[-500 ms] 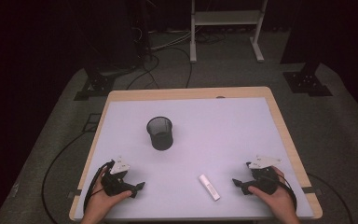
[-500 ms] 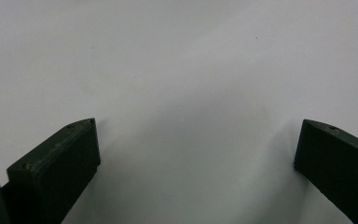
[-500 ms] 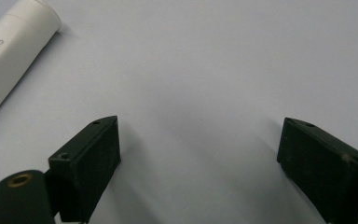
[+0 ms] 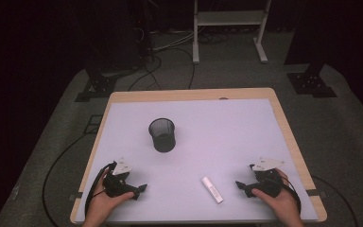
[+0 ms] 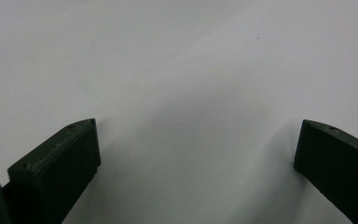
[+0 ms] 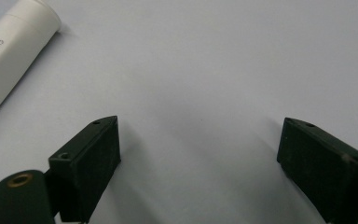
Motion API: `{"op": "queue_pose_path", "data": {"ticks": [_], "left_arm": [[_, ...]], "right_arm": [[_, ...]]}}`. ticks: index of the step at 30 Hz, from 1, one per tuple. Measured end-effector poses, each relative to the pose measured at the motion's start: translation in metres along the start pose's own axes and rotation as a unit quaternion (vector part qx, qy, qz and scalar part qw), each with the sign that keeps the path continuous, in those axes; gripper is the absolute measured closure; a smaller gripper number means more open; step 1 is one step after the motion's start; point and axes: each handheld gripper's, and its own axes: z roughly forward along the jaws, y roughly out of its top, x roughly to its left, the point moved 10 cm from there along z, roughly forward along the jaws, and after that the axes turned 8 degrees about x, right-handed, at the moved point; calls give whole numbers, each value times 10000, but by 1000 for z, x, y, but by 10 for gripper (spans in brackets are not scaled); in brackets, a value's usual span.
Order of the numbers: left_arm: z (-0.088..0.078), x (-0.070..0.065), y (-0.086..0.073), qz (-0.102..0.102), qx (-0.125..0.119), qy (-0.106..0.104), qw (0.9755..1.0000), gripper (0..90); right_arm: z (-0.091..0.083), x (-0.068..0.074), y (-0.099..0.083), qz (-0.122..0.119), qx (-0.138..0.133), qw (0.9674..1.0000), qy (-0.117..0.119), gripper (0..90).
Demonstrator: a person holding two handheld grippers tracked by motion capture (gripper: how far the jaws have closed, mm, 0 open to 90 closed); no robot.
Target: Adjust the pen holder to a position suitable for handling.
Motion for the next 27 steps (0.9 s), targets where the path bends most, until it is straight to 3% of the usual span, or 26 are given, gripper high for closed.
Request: {"op": "queue_pose_path", "data": {"ticks": [12,27], "left_arm": [[-9,-1,14,18,-120,18,9999,0],[-19,0,40,24,-292,-131,9995,0]], "right_arm": [[0,0,0,-11,-3,10000,-8,120],[0,0,0,-24,5,10000,-1,120]]}}
